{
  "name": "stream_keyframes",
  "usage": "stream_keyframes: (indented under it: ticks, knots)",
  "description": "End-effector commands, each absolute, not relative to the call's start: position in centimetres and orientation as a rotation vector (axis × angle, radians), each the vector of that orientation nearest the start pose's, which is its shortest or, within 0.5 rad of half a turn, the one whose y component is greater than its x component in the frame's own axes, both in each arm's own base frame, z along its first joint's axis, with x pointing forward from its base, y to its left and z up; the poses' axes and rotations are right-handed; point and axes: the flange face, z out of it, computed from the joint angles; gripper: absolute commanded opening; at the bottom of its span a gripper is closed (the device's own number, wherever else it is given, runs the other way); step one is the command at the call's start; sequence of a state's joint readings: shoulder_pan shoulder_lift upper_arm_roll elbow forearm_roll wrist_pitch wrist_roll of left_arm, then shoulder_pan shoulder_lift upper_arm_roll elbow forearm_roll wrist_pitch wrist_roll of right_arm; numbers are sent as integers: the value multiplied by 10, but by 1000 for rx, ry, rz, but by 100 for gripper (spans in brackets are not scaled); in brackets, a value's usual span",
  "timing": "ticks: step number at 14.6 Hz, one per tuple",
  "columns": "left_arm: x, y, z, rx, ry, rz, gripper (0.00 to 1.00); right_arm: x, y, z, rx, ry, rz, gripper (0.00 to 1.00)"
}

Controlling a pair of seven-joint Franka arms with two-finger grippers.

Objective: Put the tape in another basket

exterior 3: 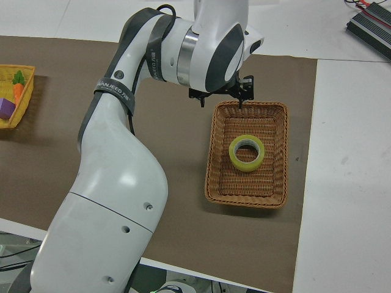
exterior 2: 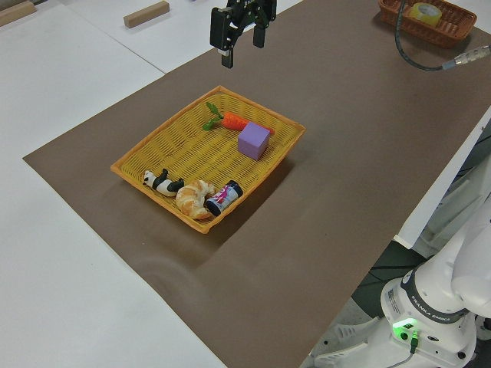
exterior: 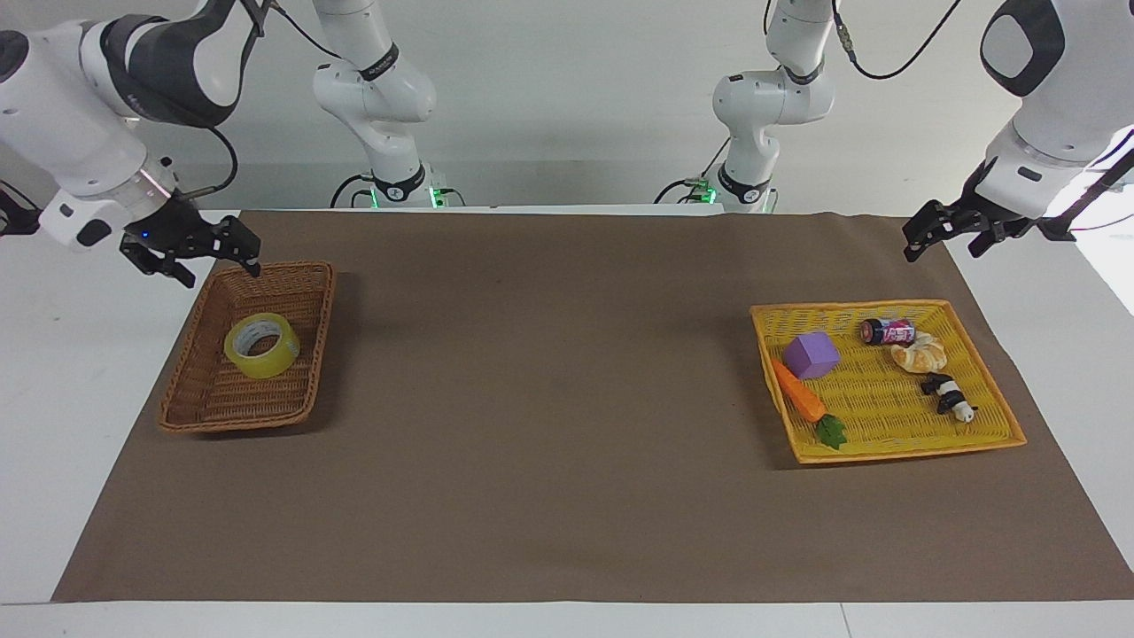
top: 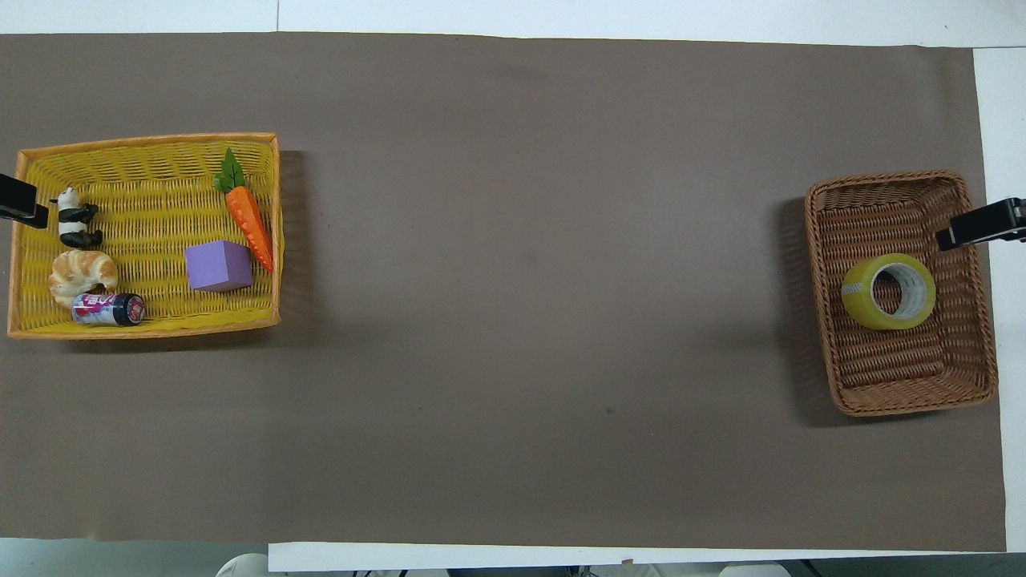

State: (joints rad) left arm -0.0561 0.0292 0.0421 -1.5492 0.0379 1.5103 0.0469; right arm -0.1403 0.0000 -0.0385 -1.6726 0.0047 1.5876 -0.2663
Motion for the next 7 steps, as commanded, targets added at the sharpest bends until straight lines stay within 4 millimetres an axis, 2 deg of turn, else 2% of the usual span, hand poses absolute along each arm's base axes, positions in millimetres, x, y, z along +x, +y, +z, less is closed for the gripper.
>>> stream_keyframes:
  ticks: [1,3,7]
  knots:
    - [553,-1,614,-3113,82,127,100,527,-82,601,-3174,-120,144,100]
    - [553,-2,614,-3113,84,127,100,516,-81,606,-3148,-100,205,100]
    - [553,-1,614,-3113,82,127,100,526,-78,605,-3145,-99,234,100]
